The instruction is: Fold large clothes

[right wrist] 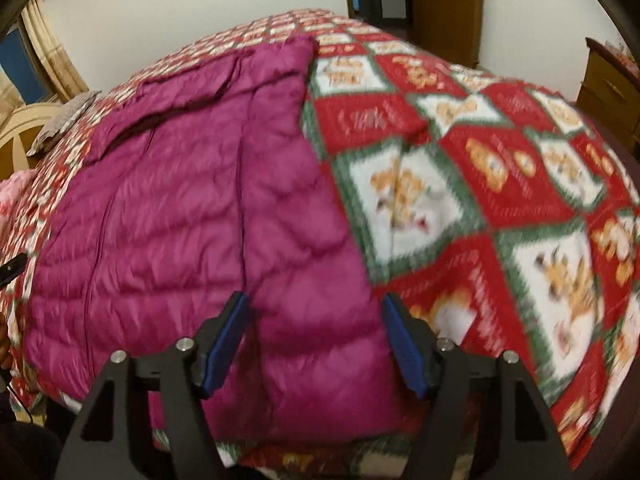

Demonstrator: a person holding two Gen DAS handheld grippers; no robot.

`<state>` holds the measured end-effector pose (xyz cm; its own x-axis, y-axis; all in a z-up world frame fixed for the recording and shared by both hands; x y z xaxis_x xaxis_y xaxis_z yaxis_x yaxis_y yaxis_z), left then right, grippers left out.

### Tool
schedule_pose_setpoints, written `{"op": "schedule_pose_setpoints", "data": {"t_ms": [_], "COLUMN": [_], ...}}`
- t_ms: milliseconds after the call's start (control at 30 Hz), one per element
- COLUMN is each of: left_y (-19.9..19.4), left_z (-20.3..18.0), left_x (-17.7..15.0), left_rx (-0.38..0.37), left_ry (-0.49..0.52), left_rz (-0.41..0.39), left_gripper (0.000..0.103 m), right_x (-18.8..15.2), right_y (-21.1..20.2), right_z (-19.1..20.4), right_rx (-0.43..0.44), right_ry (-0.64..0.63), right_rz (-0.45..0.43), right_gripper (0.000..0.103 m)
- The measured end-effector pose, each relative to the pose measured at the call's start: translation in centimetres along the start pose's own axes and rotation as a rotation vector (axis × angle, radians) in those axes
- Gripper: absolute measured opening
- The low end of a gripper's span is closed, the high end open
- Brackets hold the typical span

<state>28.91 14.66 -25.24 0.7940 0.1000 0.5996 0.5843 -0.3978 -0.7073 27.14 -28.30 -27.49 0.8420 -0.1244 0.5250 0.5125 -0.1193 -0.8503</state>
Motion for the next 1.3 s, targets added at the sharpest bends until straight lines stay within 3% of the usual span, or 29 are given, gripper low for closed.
{"op": "schedule_pose_setpoints", "data": {"t_ms": [67,200,467,567,600,667,800,867,967,1067,1300], "left_y": [-0.6,-0.4,0.5,0.5,0.5,0.5,0.4,0.2,-0.5,-1.3,-4.3], "left_z": [0.0,-2.5,-6.0,-7.1,-7.4,-7.7,-7.1,-6.8,-7.0,-7.7,-8.8], "left_x": [-1.4,-3.7,-6.4,-7.0,-7.2,-7.3,-6.8,-6.5,-6.1,-5.5,-4.2], "left_rx": [-0.029,-0.148,-0.183,-0.208,-0.206,-0.190,-0.194,-0.238,-0.327,-0.345,-0.402], "left_ry": [-0.003,0.019,0.167,0.206,0.217,0.236,0.191,0.136,0.075,0.080,0.097], "left_rz": [0.012,0.076,0.145,0.161,0.161,0.160,0.144,0.133,0.107,0.071,-0.018], "left_gripper": [0.093,0.093,0.093,0.092,0.090,0.072,0.046,0.020,0.010,0.009,0.006], "right_x": [-0.4,-1.0,-3.0,-3.1,-3.1,-3.2,-3.2,-3.0,-2.5,-1.6,-0.9], "right_y": [0.1,0.3,0.4,0.3,0.1,-0.4,-1.2,-1.8,-3.1,-4.9,-7.9], "right_z": [0.4,1.1,2.0,2.1,2.1,2.5,3.1,3.3,3.2,3.0,4.2], "right_rx": [-0.034,-0.011,0.008,-0.002,0.002,0.039,0.033,0.035,0.064,0.137,0.194], "right_ry": [-0.050,-0.089,-0.160,-0.171,-0.173,-0.168,-0.171,-0.162,-0.129,-0.062,-0.026], "right_rz": [-0.010,0.018,0.057,0.057,0.056,0.059,0.029,0.005,-0.034,-0.067,-0.120], "right_gripper": [0.071,0.071,0.071,0.058,0.053,0.028,0.019,0.016,0.015,0.014,0.014]}}
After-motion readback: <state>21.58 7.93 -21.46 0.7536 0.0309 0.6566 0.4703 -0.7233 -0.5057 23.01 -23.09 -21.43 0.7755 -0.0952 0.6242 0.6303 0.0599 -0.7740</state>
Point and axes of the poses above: each gripper's, at about its wrist camera, not at the fingertips, and y roughly the way its jaws point, z to its left, x to its top, the point moved 10 cm from there along y, roughly the way its jaws point, and after that the axes turned 12 degrees about -x, right-handed, at the moved point
